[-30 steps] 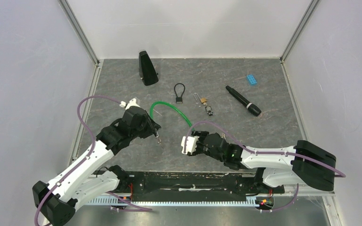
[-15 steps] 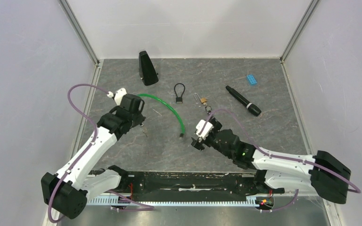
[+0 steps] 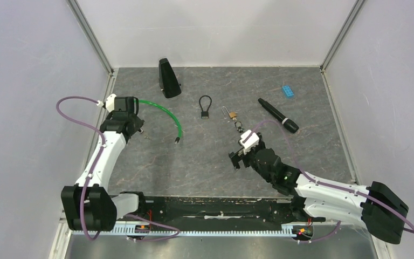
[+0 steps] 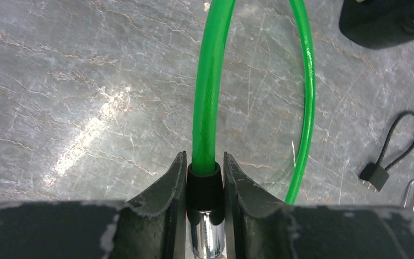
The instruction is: Unlock with the key
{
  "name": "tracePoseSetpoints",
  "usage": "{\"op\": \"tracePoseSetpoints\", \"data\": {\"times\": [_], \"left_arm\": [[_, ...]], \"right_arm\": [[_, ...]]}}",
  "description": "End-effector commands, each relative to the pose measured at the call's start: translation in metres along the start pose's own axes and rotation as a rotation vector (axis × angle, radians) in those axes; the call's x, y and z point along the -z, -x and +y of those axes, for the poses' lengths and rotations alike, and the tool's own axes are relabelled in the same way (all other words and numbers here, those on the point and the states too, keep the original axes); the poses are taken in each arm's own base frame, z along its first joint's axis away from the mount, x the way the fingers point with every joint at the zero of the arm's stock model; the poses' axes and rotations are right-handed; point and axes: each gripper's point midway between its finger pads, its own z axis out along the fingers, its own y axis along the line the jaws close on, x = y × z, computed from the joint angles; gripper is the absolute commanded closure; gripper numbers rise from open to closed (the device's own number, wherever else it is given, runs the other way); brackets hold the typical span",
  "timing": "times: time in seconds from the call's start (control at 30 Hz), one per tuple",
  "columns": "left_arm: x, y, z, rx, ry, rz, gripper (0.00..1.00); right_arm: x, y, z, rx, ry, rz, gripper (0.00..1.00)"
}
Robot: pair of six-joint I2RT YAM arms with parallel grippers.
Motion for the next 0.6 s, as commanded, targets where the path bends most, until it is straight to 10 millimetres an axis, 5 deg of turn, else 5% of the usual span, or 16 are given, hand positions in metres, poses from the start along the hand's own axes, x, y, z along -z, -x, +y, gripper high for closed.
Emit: {"op": "tracePoseSetpoints", "data": {"times": [0.0,0.17,0.37,0.57], "left_arm": [[-0.012,0.013,-0.012,0.009,-0.075,-0.022,0.75],[-0.021,0.006,0.004,-0.011,-0.010,0.022,0.58],[-0.021,-0.001,0.021,-0.076,0.072,0.067,0.26],[-0.006,0.012,0.032,-0.135,0.106,0.024,0.13]], "right_arm": [[0.007,-0.003,-0.039,-0.184,-0.215,-0.006,0.02],[0.011,-0.006,-0.057,-0.234,-0.273,0.001,0.02],[0.015,-0.020,-0.071,-0.284,-0.323,0.057,0.02],[0.015,-0.030,-0.075,-0.318,-0.328,0.096,0.02]]}}
